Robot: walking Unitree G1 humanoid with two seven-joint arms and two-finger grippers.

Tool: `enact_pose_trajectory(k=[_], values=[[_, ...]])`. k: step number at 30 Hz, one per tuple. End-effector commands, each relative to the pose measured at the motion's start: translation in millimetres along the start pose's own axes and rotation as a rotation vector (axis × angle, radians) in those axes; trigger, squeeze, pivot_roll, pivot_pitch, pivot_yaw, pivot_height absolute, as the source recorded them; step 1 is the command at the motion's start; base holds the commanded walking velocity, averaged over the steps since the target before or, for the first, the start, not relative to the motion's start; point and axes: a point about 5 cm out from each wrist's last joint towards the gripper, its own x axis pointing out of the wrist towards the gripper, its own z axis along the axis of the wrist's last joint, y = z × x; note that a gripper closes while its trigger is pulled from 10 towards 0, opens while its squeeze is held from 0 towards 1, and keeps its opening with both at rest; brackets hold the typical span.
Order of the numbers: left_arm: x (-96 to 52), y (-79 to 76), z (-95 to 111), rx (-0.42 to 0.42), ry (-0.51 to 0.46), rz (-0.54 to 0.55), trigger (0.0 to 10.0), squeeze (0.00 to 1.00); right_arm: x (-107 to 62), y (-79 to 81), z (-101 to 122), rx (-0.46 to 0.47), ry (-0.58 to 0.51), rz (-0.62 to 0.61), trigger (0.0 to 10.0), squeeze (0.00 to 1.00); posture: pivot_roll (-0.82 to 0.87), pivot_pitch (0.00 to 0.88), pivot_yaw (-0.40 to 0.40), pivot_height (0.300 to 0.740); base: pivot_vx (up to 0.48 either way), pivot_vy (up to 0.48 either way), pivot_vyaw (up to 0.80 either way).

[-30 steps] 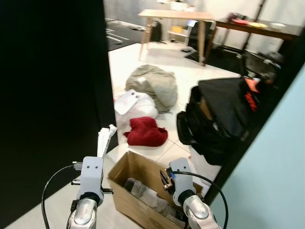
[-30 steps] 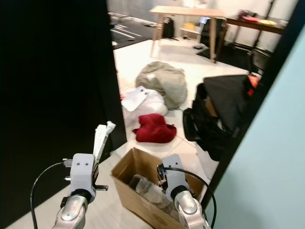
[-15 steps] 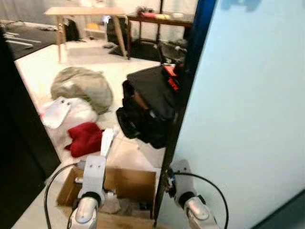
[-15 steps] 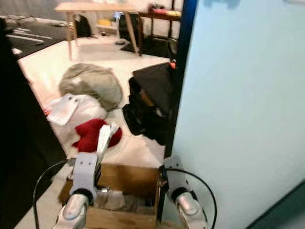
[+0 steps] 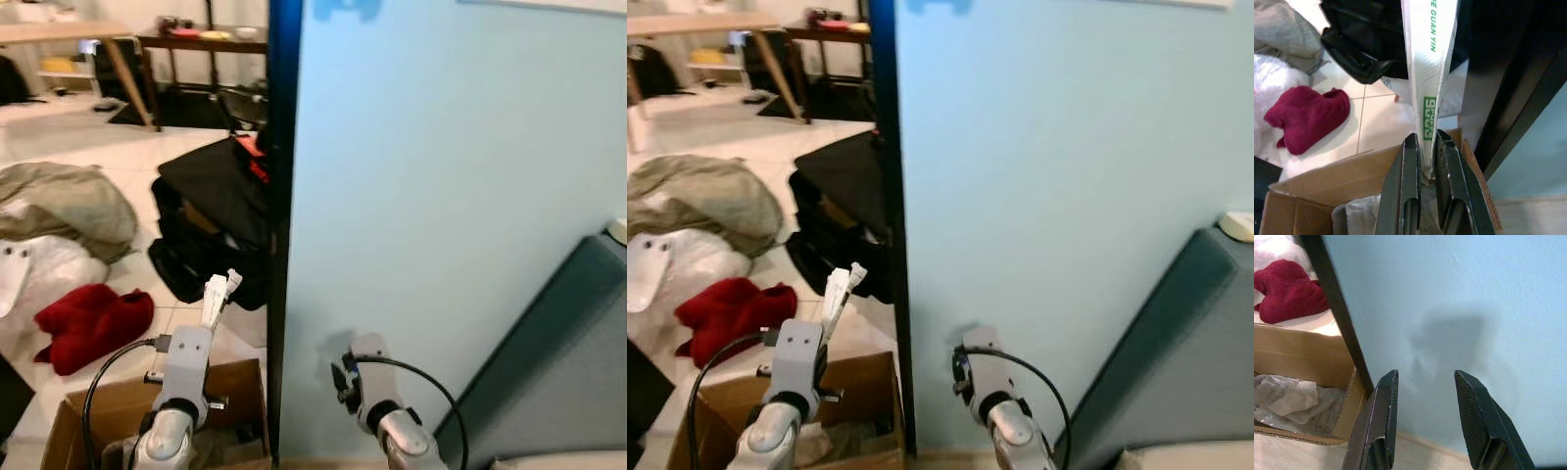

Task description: Clean up the room

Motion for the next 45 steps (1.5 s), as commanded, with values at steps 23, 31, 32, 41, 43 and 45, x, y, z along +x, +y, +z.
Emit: enact_pose_trajectory(k=[23, 31, 32, 41, 43, 45], values=[[-1.1, -0.5, -6.9, 0.009, 0.025, -0.014, 10.0, 0.0, -4.1, -2.7, -9.1, -0.003, 0.031, -0.021, 10.0, 0.0, 0.01, 0.071, -0.013, 0.74, 0.0, 0.125, -0.03], [-1.3, -0.3, -6.9, 0.009, 0.025, -0.014, 10.0, 0.0, -3.8, -2.7, -8.4, -0.001, 0.027, -0.023, 10.0, 0.0, 0.01, 0.073, -0.011, 0.74, 0.0, 0.293, 0.0], [-1.3, -0.3, -6.9, 0.009, 0.025, -0.014, 10.0, 0.0, -3.8, -2.7, -8.4, -0.001, 0.027, -0.023, 10.0, 0.0, 0.01, 0.073, -0.011, 0.74, 0.0, 0.296, 0.0], [-0.9, 1.2, -5.6, 0.012, 0.02, -0.012, 10.0, 0.0, -3.9, -2.3, -8.2, 0.0, 0.025, -0.024, 10.0, 0.0, 0.01, 0.075, -0.006, 0.74, 0.0, 0.293, 0.0], [-0.7, 1.6, -5.4, 0.013, 0.02, -0.012, 10.0, 0.0, -3.7, -2.0, -8.0, 0.001, 0.024, -0.024, 10.0, 0.0, 0.01, 0.075, -0.006, 0.74, 0.0, 0.294, 0.0], [-0.3, 2.2, -5.3, 0.02, 0.024, -0.015, 10.0, 0.0, -3.5, -1.5, -7.9, 0.002, 0.023, -0.025, 10.0, 0.0, 0.01, 0.076, -0.006, 0.74, 0.0, 0.148, 0.0]])
